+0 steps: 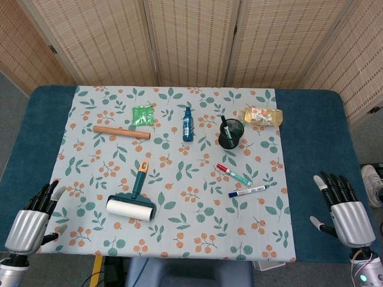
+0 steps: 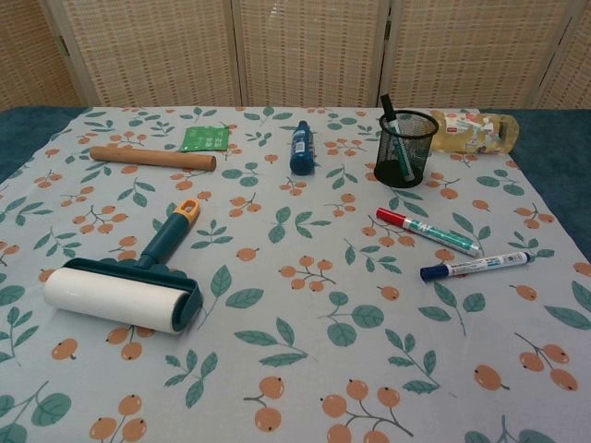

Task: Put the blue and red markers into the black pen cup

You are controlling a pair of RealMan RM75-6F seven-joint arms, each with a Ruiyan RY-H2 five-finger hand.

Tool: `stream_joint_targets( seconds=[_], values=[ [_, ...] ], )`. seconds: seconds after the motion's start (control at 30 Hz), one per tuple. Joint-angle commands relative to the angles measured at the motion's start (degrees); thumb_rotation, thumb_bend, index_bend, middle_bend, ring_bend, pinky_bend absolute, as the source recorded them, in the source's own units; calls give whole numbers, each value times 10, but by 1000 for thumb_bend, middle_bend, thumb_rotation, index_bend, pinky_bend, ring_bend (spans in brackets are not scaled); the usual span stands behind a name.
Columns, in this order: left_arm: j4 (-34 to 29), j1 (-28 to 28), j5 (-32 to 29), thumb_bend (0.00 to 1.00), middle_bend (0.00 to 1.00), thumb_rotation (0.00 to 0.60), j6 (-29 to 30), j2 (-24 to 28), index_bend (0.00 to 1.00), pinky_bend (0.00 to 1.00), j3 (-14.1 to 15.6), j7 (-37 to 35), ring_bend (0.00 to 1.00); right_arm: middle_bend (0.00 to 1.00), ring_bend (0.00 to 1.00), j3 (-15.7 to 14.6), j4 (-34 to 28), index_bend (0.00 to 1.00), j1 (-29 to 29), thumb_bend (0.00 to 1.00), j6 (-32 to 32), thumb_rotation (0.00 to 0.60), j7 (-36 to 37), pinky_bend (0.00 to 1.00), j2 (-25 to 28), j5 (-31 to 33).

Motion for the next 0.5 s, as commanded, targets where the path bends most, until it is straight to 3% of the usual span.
stream_joint_targets(
  seconds=[0.03, 0.37, 0.5],
  values=[
    [8, -7, -15, 206, 0, 600, -16, -7, 0, 272, -3, -3, 8, 0, 0, 0, 2, 0, 2, 142, -3, 600, 2, 0, 0, 1],
    [14, -12, -33, 206, 0, 600, -18, -6, 0, 271, -12, -11, 8, 0, 0, 10, 16, 6, 50, 147, -66, 600, 61, 0, 4, 4],
    [14, -10, -44, 206, 0, 600, -15, -1, 0, 271, -17, -17, 8, 0, 0, 20, 0, 147, 122, 189, -154, 600, 77, 0, 22, -15]
  ],
)
